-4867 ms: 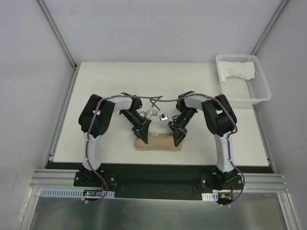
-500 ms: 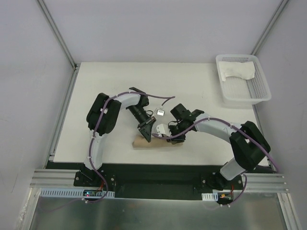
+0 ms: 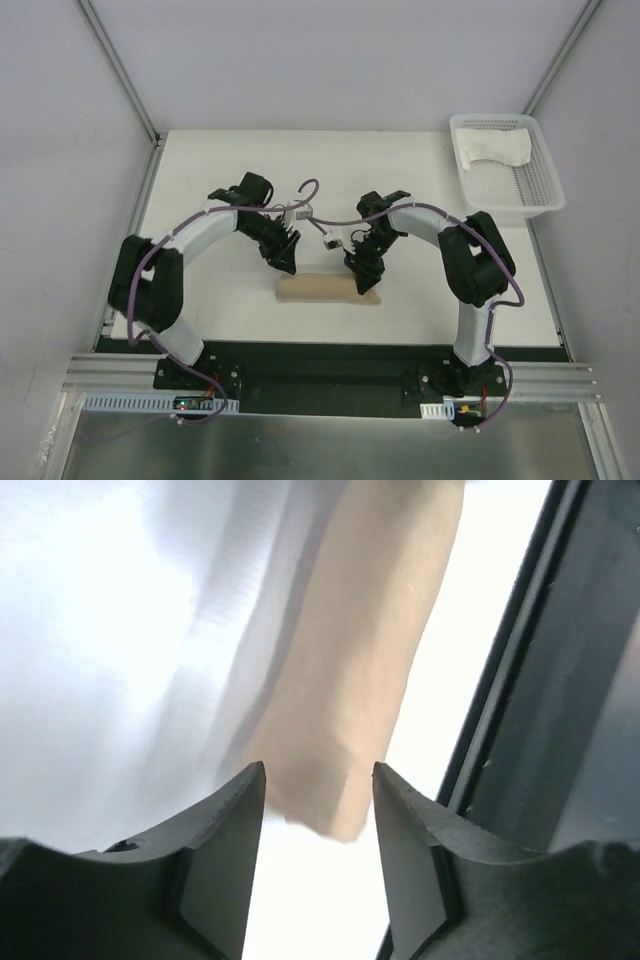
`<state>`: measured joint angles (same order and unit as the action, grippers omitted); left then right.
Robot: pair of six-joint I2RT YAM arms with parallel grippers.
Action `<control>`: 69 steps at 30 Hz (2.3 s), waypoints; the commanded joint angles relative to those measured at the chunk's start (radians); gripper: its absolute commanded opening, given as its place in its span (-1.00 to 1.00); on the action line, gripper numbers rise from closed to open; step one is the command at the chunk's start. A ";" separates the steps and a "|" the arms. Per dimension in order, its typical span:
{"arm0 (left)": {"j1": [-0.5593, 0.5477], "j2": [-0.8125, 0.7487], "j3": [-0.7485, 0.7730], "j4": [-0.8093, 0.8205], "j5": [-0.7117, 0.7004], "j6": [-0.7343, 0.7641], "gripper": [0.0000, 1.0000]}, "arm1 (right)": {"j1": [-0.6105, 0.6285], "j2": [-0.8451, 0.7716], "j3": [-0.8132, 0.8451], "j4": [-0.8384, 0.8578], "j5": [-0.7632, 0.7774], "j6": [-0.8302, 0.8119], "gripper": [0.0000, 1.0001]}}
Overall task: Roll the t-shirts
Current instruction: Roll the T-shirt to the center of the board.
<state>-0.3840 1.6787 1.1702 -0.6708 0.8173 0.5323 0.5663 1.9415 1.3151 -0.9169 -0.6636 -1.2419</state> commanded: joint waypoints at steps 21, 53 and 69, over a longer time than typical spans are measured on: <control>-0.409 -0.329 -0.455 0.658 -0.380 0.400 0.35 | -0.042 0.332 0.323 -0.376 0.021 0.142 -0.60; -0.386 0.113 -0.024 0.189 -0.282 0.310 -0.46 | -0.433 -0.356 0.155 0.311 0.188 0.388 0.92; -0.363 0.121 0.002 0.165 -0.287 0.313 -0.06 | -0.309 -0.555 -0.171 0.366 -0.068 0.475 0.92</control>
<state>-0.7609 1.7817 1.1694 -0.4343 0.5087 0.8467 0.1905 1.4086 1.1988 -0.4397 -0.6891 -0.6716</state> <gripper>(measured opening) 0.459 0.960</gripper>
